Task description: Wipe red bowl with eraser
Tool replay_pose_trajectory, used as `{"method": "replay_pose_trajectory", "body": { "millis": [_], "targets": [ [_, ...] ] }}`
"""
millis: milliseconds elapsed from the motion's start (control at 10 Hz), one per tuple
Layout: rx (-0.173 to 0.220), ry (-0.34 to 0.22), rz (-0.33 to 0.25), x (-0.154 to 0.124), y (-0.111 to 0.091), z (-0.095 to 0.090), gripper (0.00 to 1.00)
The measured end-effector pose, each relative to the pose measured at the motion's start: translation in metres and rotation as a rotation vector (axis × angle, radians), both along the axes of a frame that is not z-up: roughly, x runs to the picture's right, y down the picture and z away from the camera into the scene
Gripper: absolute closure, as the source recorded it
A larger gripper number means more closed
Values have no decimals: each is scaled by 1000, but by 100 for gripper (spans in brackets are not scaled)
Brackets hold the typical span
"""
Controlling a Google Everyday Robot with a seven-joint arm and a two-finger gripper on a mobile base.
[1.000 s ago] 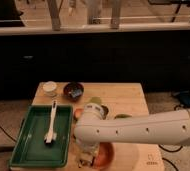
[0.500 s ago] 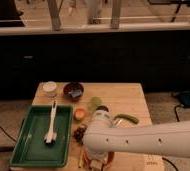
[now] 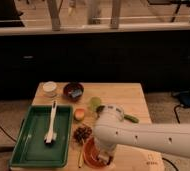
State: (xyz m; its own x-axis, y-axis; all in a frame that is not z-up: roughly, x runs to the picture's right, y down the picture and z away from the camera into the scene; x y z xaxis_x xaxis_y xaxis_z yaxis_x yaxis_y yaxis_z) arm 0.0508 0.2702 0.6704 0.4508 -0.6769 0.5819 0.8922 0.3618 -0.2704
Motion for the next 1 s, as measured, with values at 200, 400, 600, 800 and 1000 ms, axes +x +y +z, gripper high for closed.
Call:
{"method": "replay_pose_trajectory", "body": {
  "millis": [200, 400, 600, 800, 1000],
  "targets": [
    [0, 2, -6, -10, -7, 7, 97],
    [-2, -19, -33, -37, -7, 9, 97],
    [0, -59, -76, -70, -6, 9, 97],
    [2, -111, -132, -97, 2, 3, 97],
    [-5, -153, -174, -108, 19, -7, 97]
  ]
}}
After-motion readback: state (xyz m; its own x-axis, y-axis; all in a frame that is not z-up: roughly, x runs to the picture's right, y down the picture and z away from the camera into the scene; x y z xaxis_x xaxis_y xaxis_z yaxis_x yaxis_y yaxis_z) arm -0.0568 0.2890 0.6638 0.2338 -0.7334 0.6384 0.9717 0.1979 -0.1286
